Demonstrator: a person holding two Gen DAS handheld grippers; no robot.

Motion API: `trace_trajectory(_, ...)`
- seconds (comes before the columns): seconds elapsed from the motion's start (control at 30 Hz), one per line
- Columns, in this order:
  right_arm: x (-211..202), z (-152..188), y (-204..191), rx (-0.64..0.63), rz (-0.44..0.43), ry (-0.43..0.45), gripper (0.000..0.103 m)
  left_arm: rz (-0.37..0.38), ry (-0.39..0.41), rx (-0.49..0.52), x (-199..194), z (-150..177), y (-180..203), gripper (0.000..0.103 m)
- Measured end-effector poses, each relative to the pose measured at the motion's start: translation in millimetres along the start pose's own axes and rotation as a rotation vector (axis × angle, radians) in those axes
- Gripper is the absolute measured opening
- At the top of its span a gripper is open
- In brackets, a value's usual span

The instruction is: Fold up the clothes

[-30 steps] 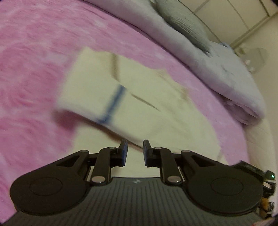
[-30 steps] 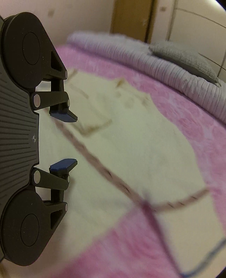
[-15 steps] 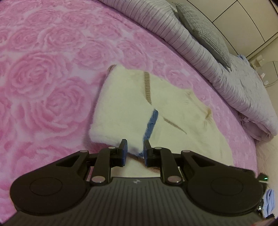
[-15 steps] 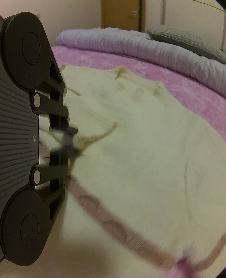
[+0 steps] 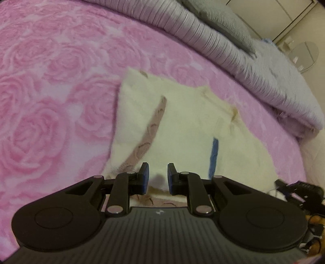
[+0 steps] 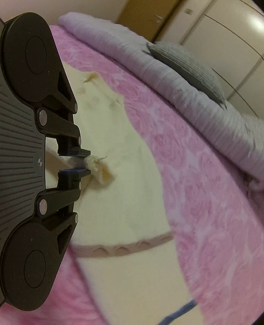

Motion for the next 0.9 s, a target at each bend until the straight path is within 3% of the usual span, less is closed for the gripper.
trace_trajectory(0.1, 4, 5, 1, -0.026, 0.029, -0.01, 0.011, -0.021, -0.011, 0.001, 5, 4, 0, 0.014)
trace_trajectory(0.23, 20, 25, 24, 0.049, 0.094, -0.141, 0.014, -0.064, -0.023, 0.045, 5, 6, 8, 0.014)
trace_trajectory(0.43, -15, 13, 45, 0.086, 0.092, -0.081, 0.015, -0.106, -0.062, 0.12, 12, 20, 31, 0.014)
trace_trajectory(0.53, -31, 14, 80, 0.126, 0.171, -0.111, 0.015, -0.122, -0.094, 0.133, 18, 34, 45, 0.014)
trace_trajectory(0.57, -41, 13, 95, 0.181, 0.161, -0.093, 0.015, -0.115, -0.1, 0.137, 19, 39, 52, 0.014)
trace_trajectory(0.6, -53, 11, 112, 0.255, 0.143, -0.062, 0.021, -0.11, -0.102, 0.146, 19, 43, 60, 0.014)
trace_trajectory(0.63, -66, 9, 134, 0.335, 0.141, -0.03, 0.042, -0.108, -0.108, 0.154, 19, 49, 67, 0.014)
trace_trajectory(0.7, -94, 6, 178, 0.463, 0.163, 0.037, 0.064, -0.104, -0.118, 0.159, 21, 61, 80, 0.014)
trace_trajectory(0.9, -168, 1, 295, 0.755, 0.17, 0.258, 0.064, -0.074, -0.138, 0.151, 31, 92, 119, 0.014)
Point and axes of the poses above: each gripper's, at about its wrist camera, not at the fingertips, and x roughly the way its jaws point, y to its right, z to its underside, the point moved 9 cm from there along x, roughly the way its jaws point, and after that the axes turned 9 degrees about -x, right-handed, at the moved point
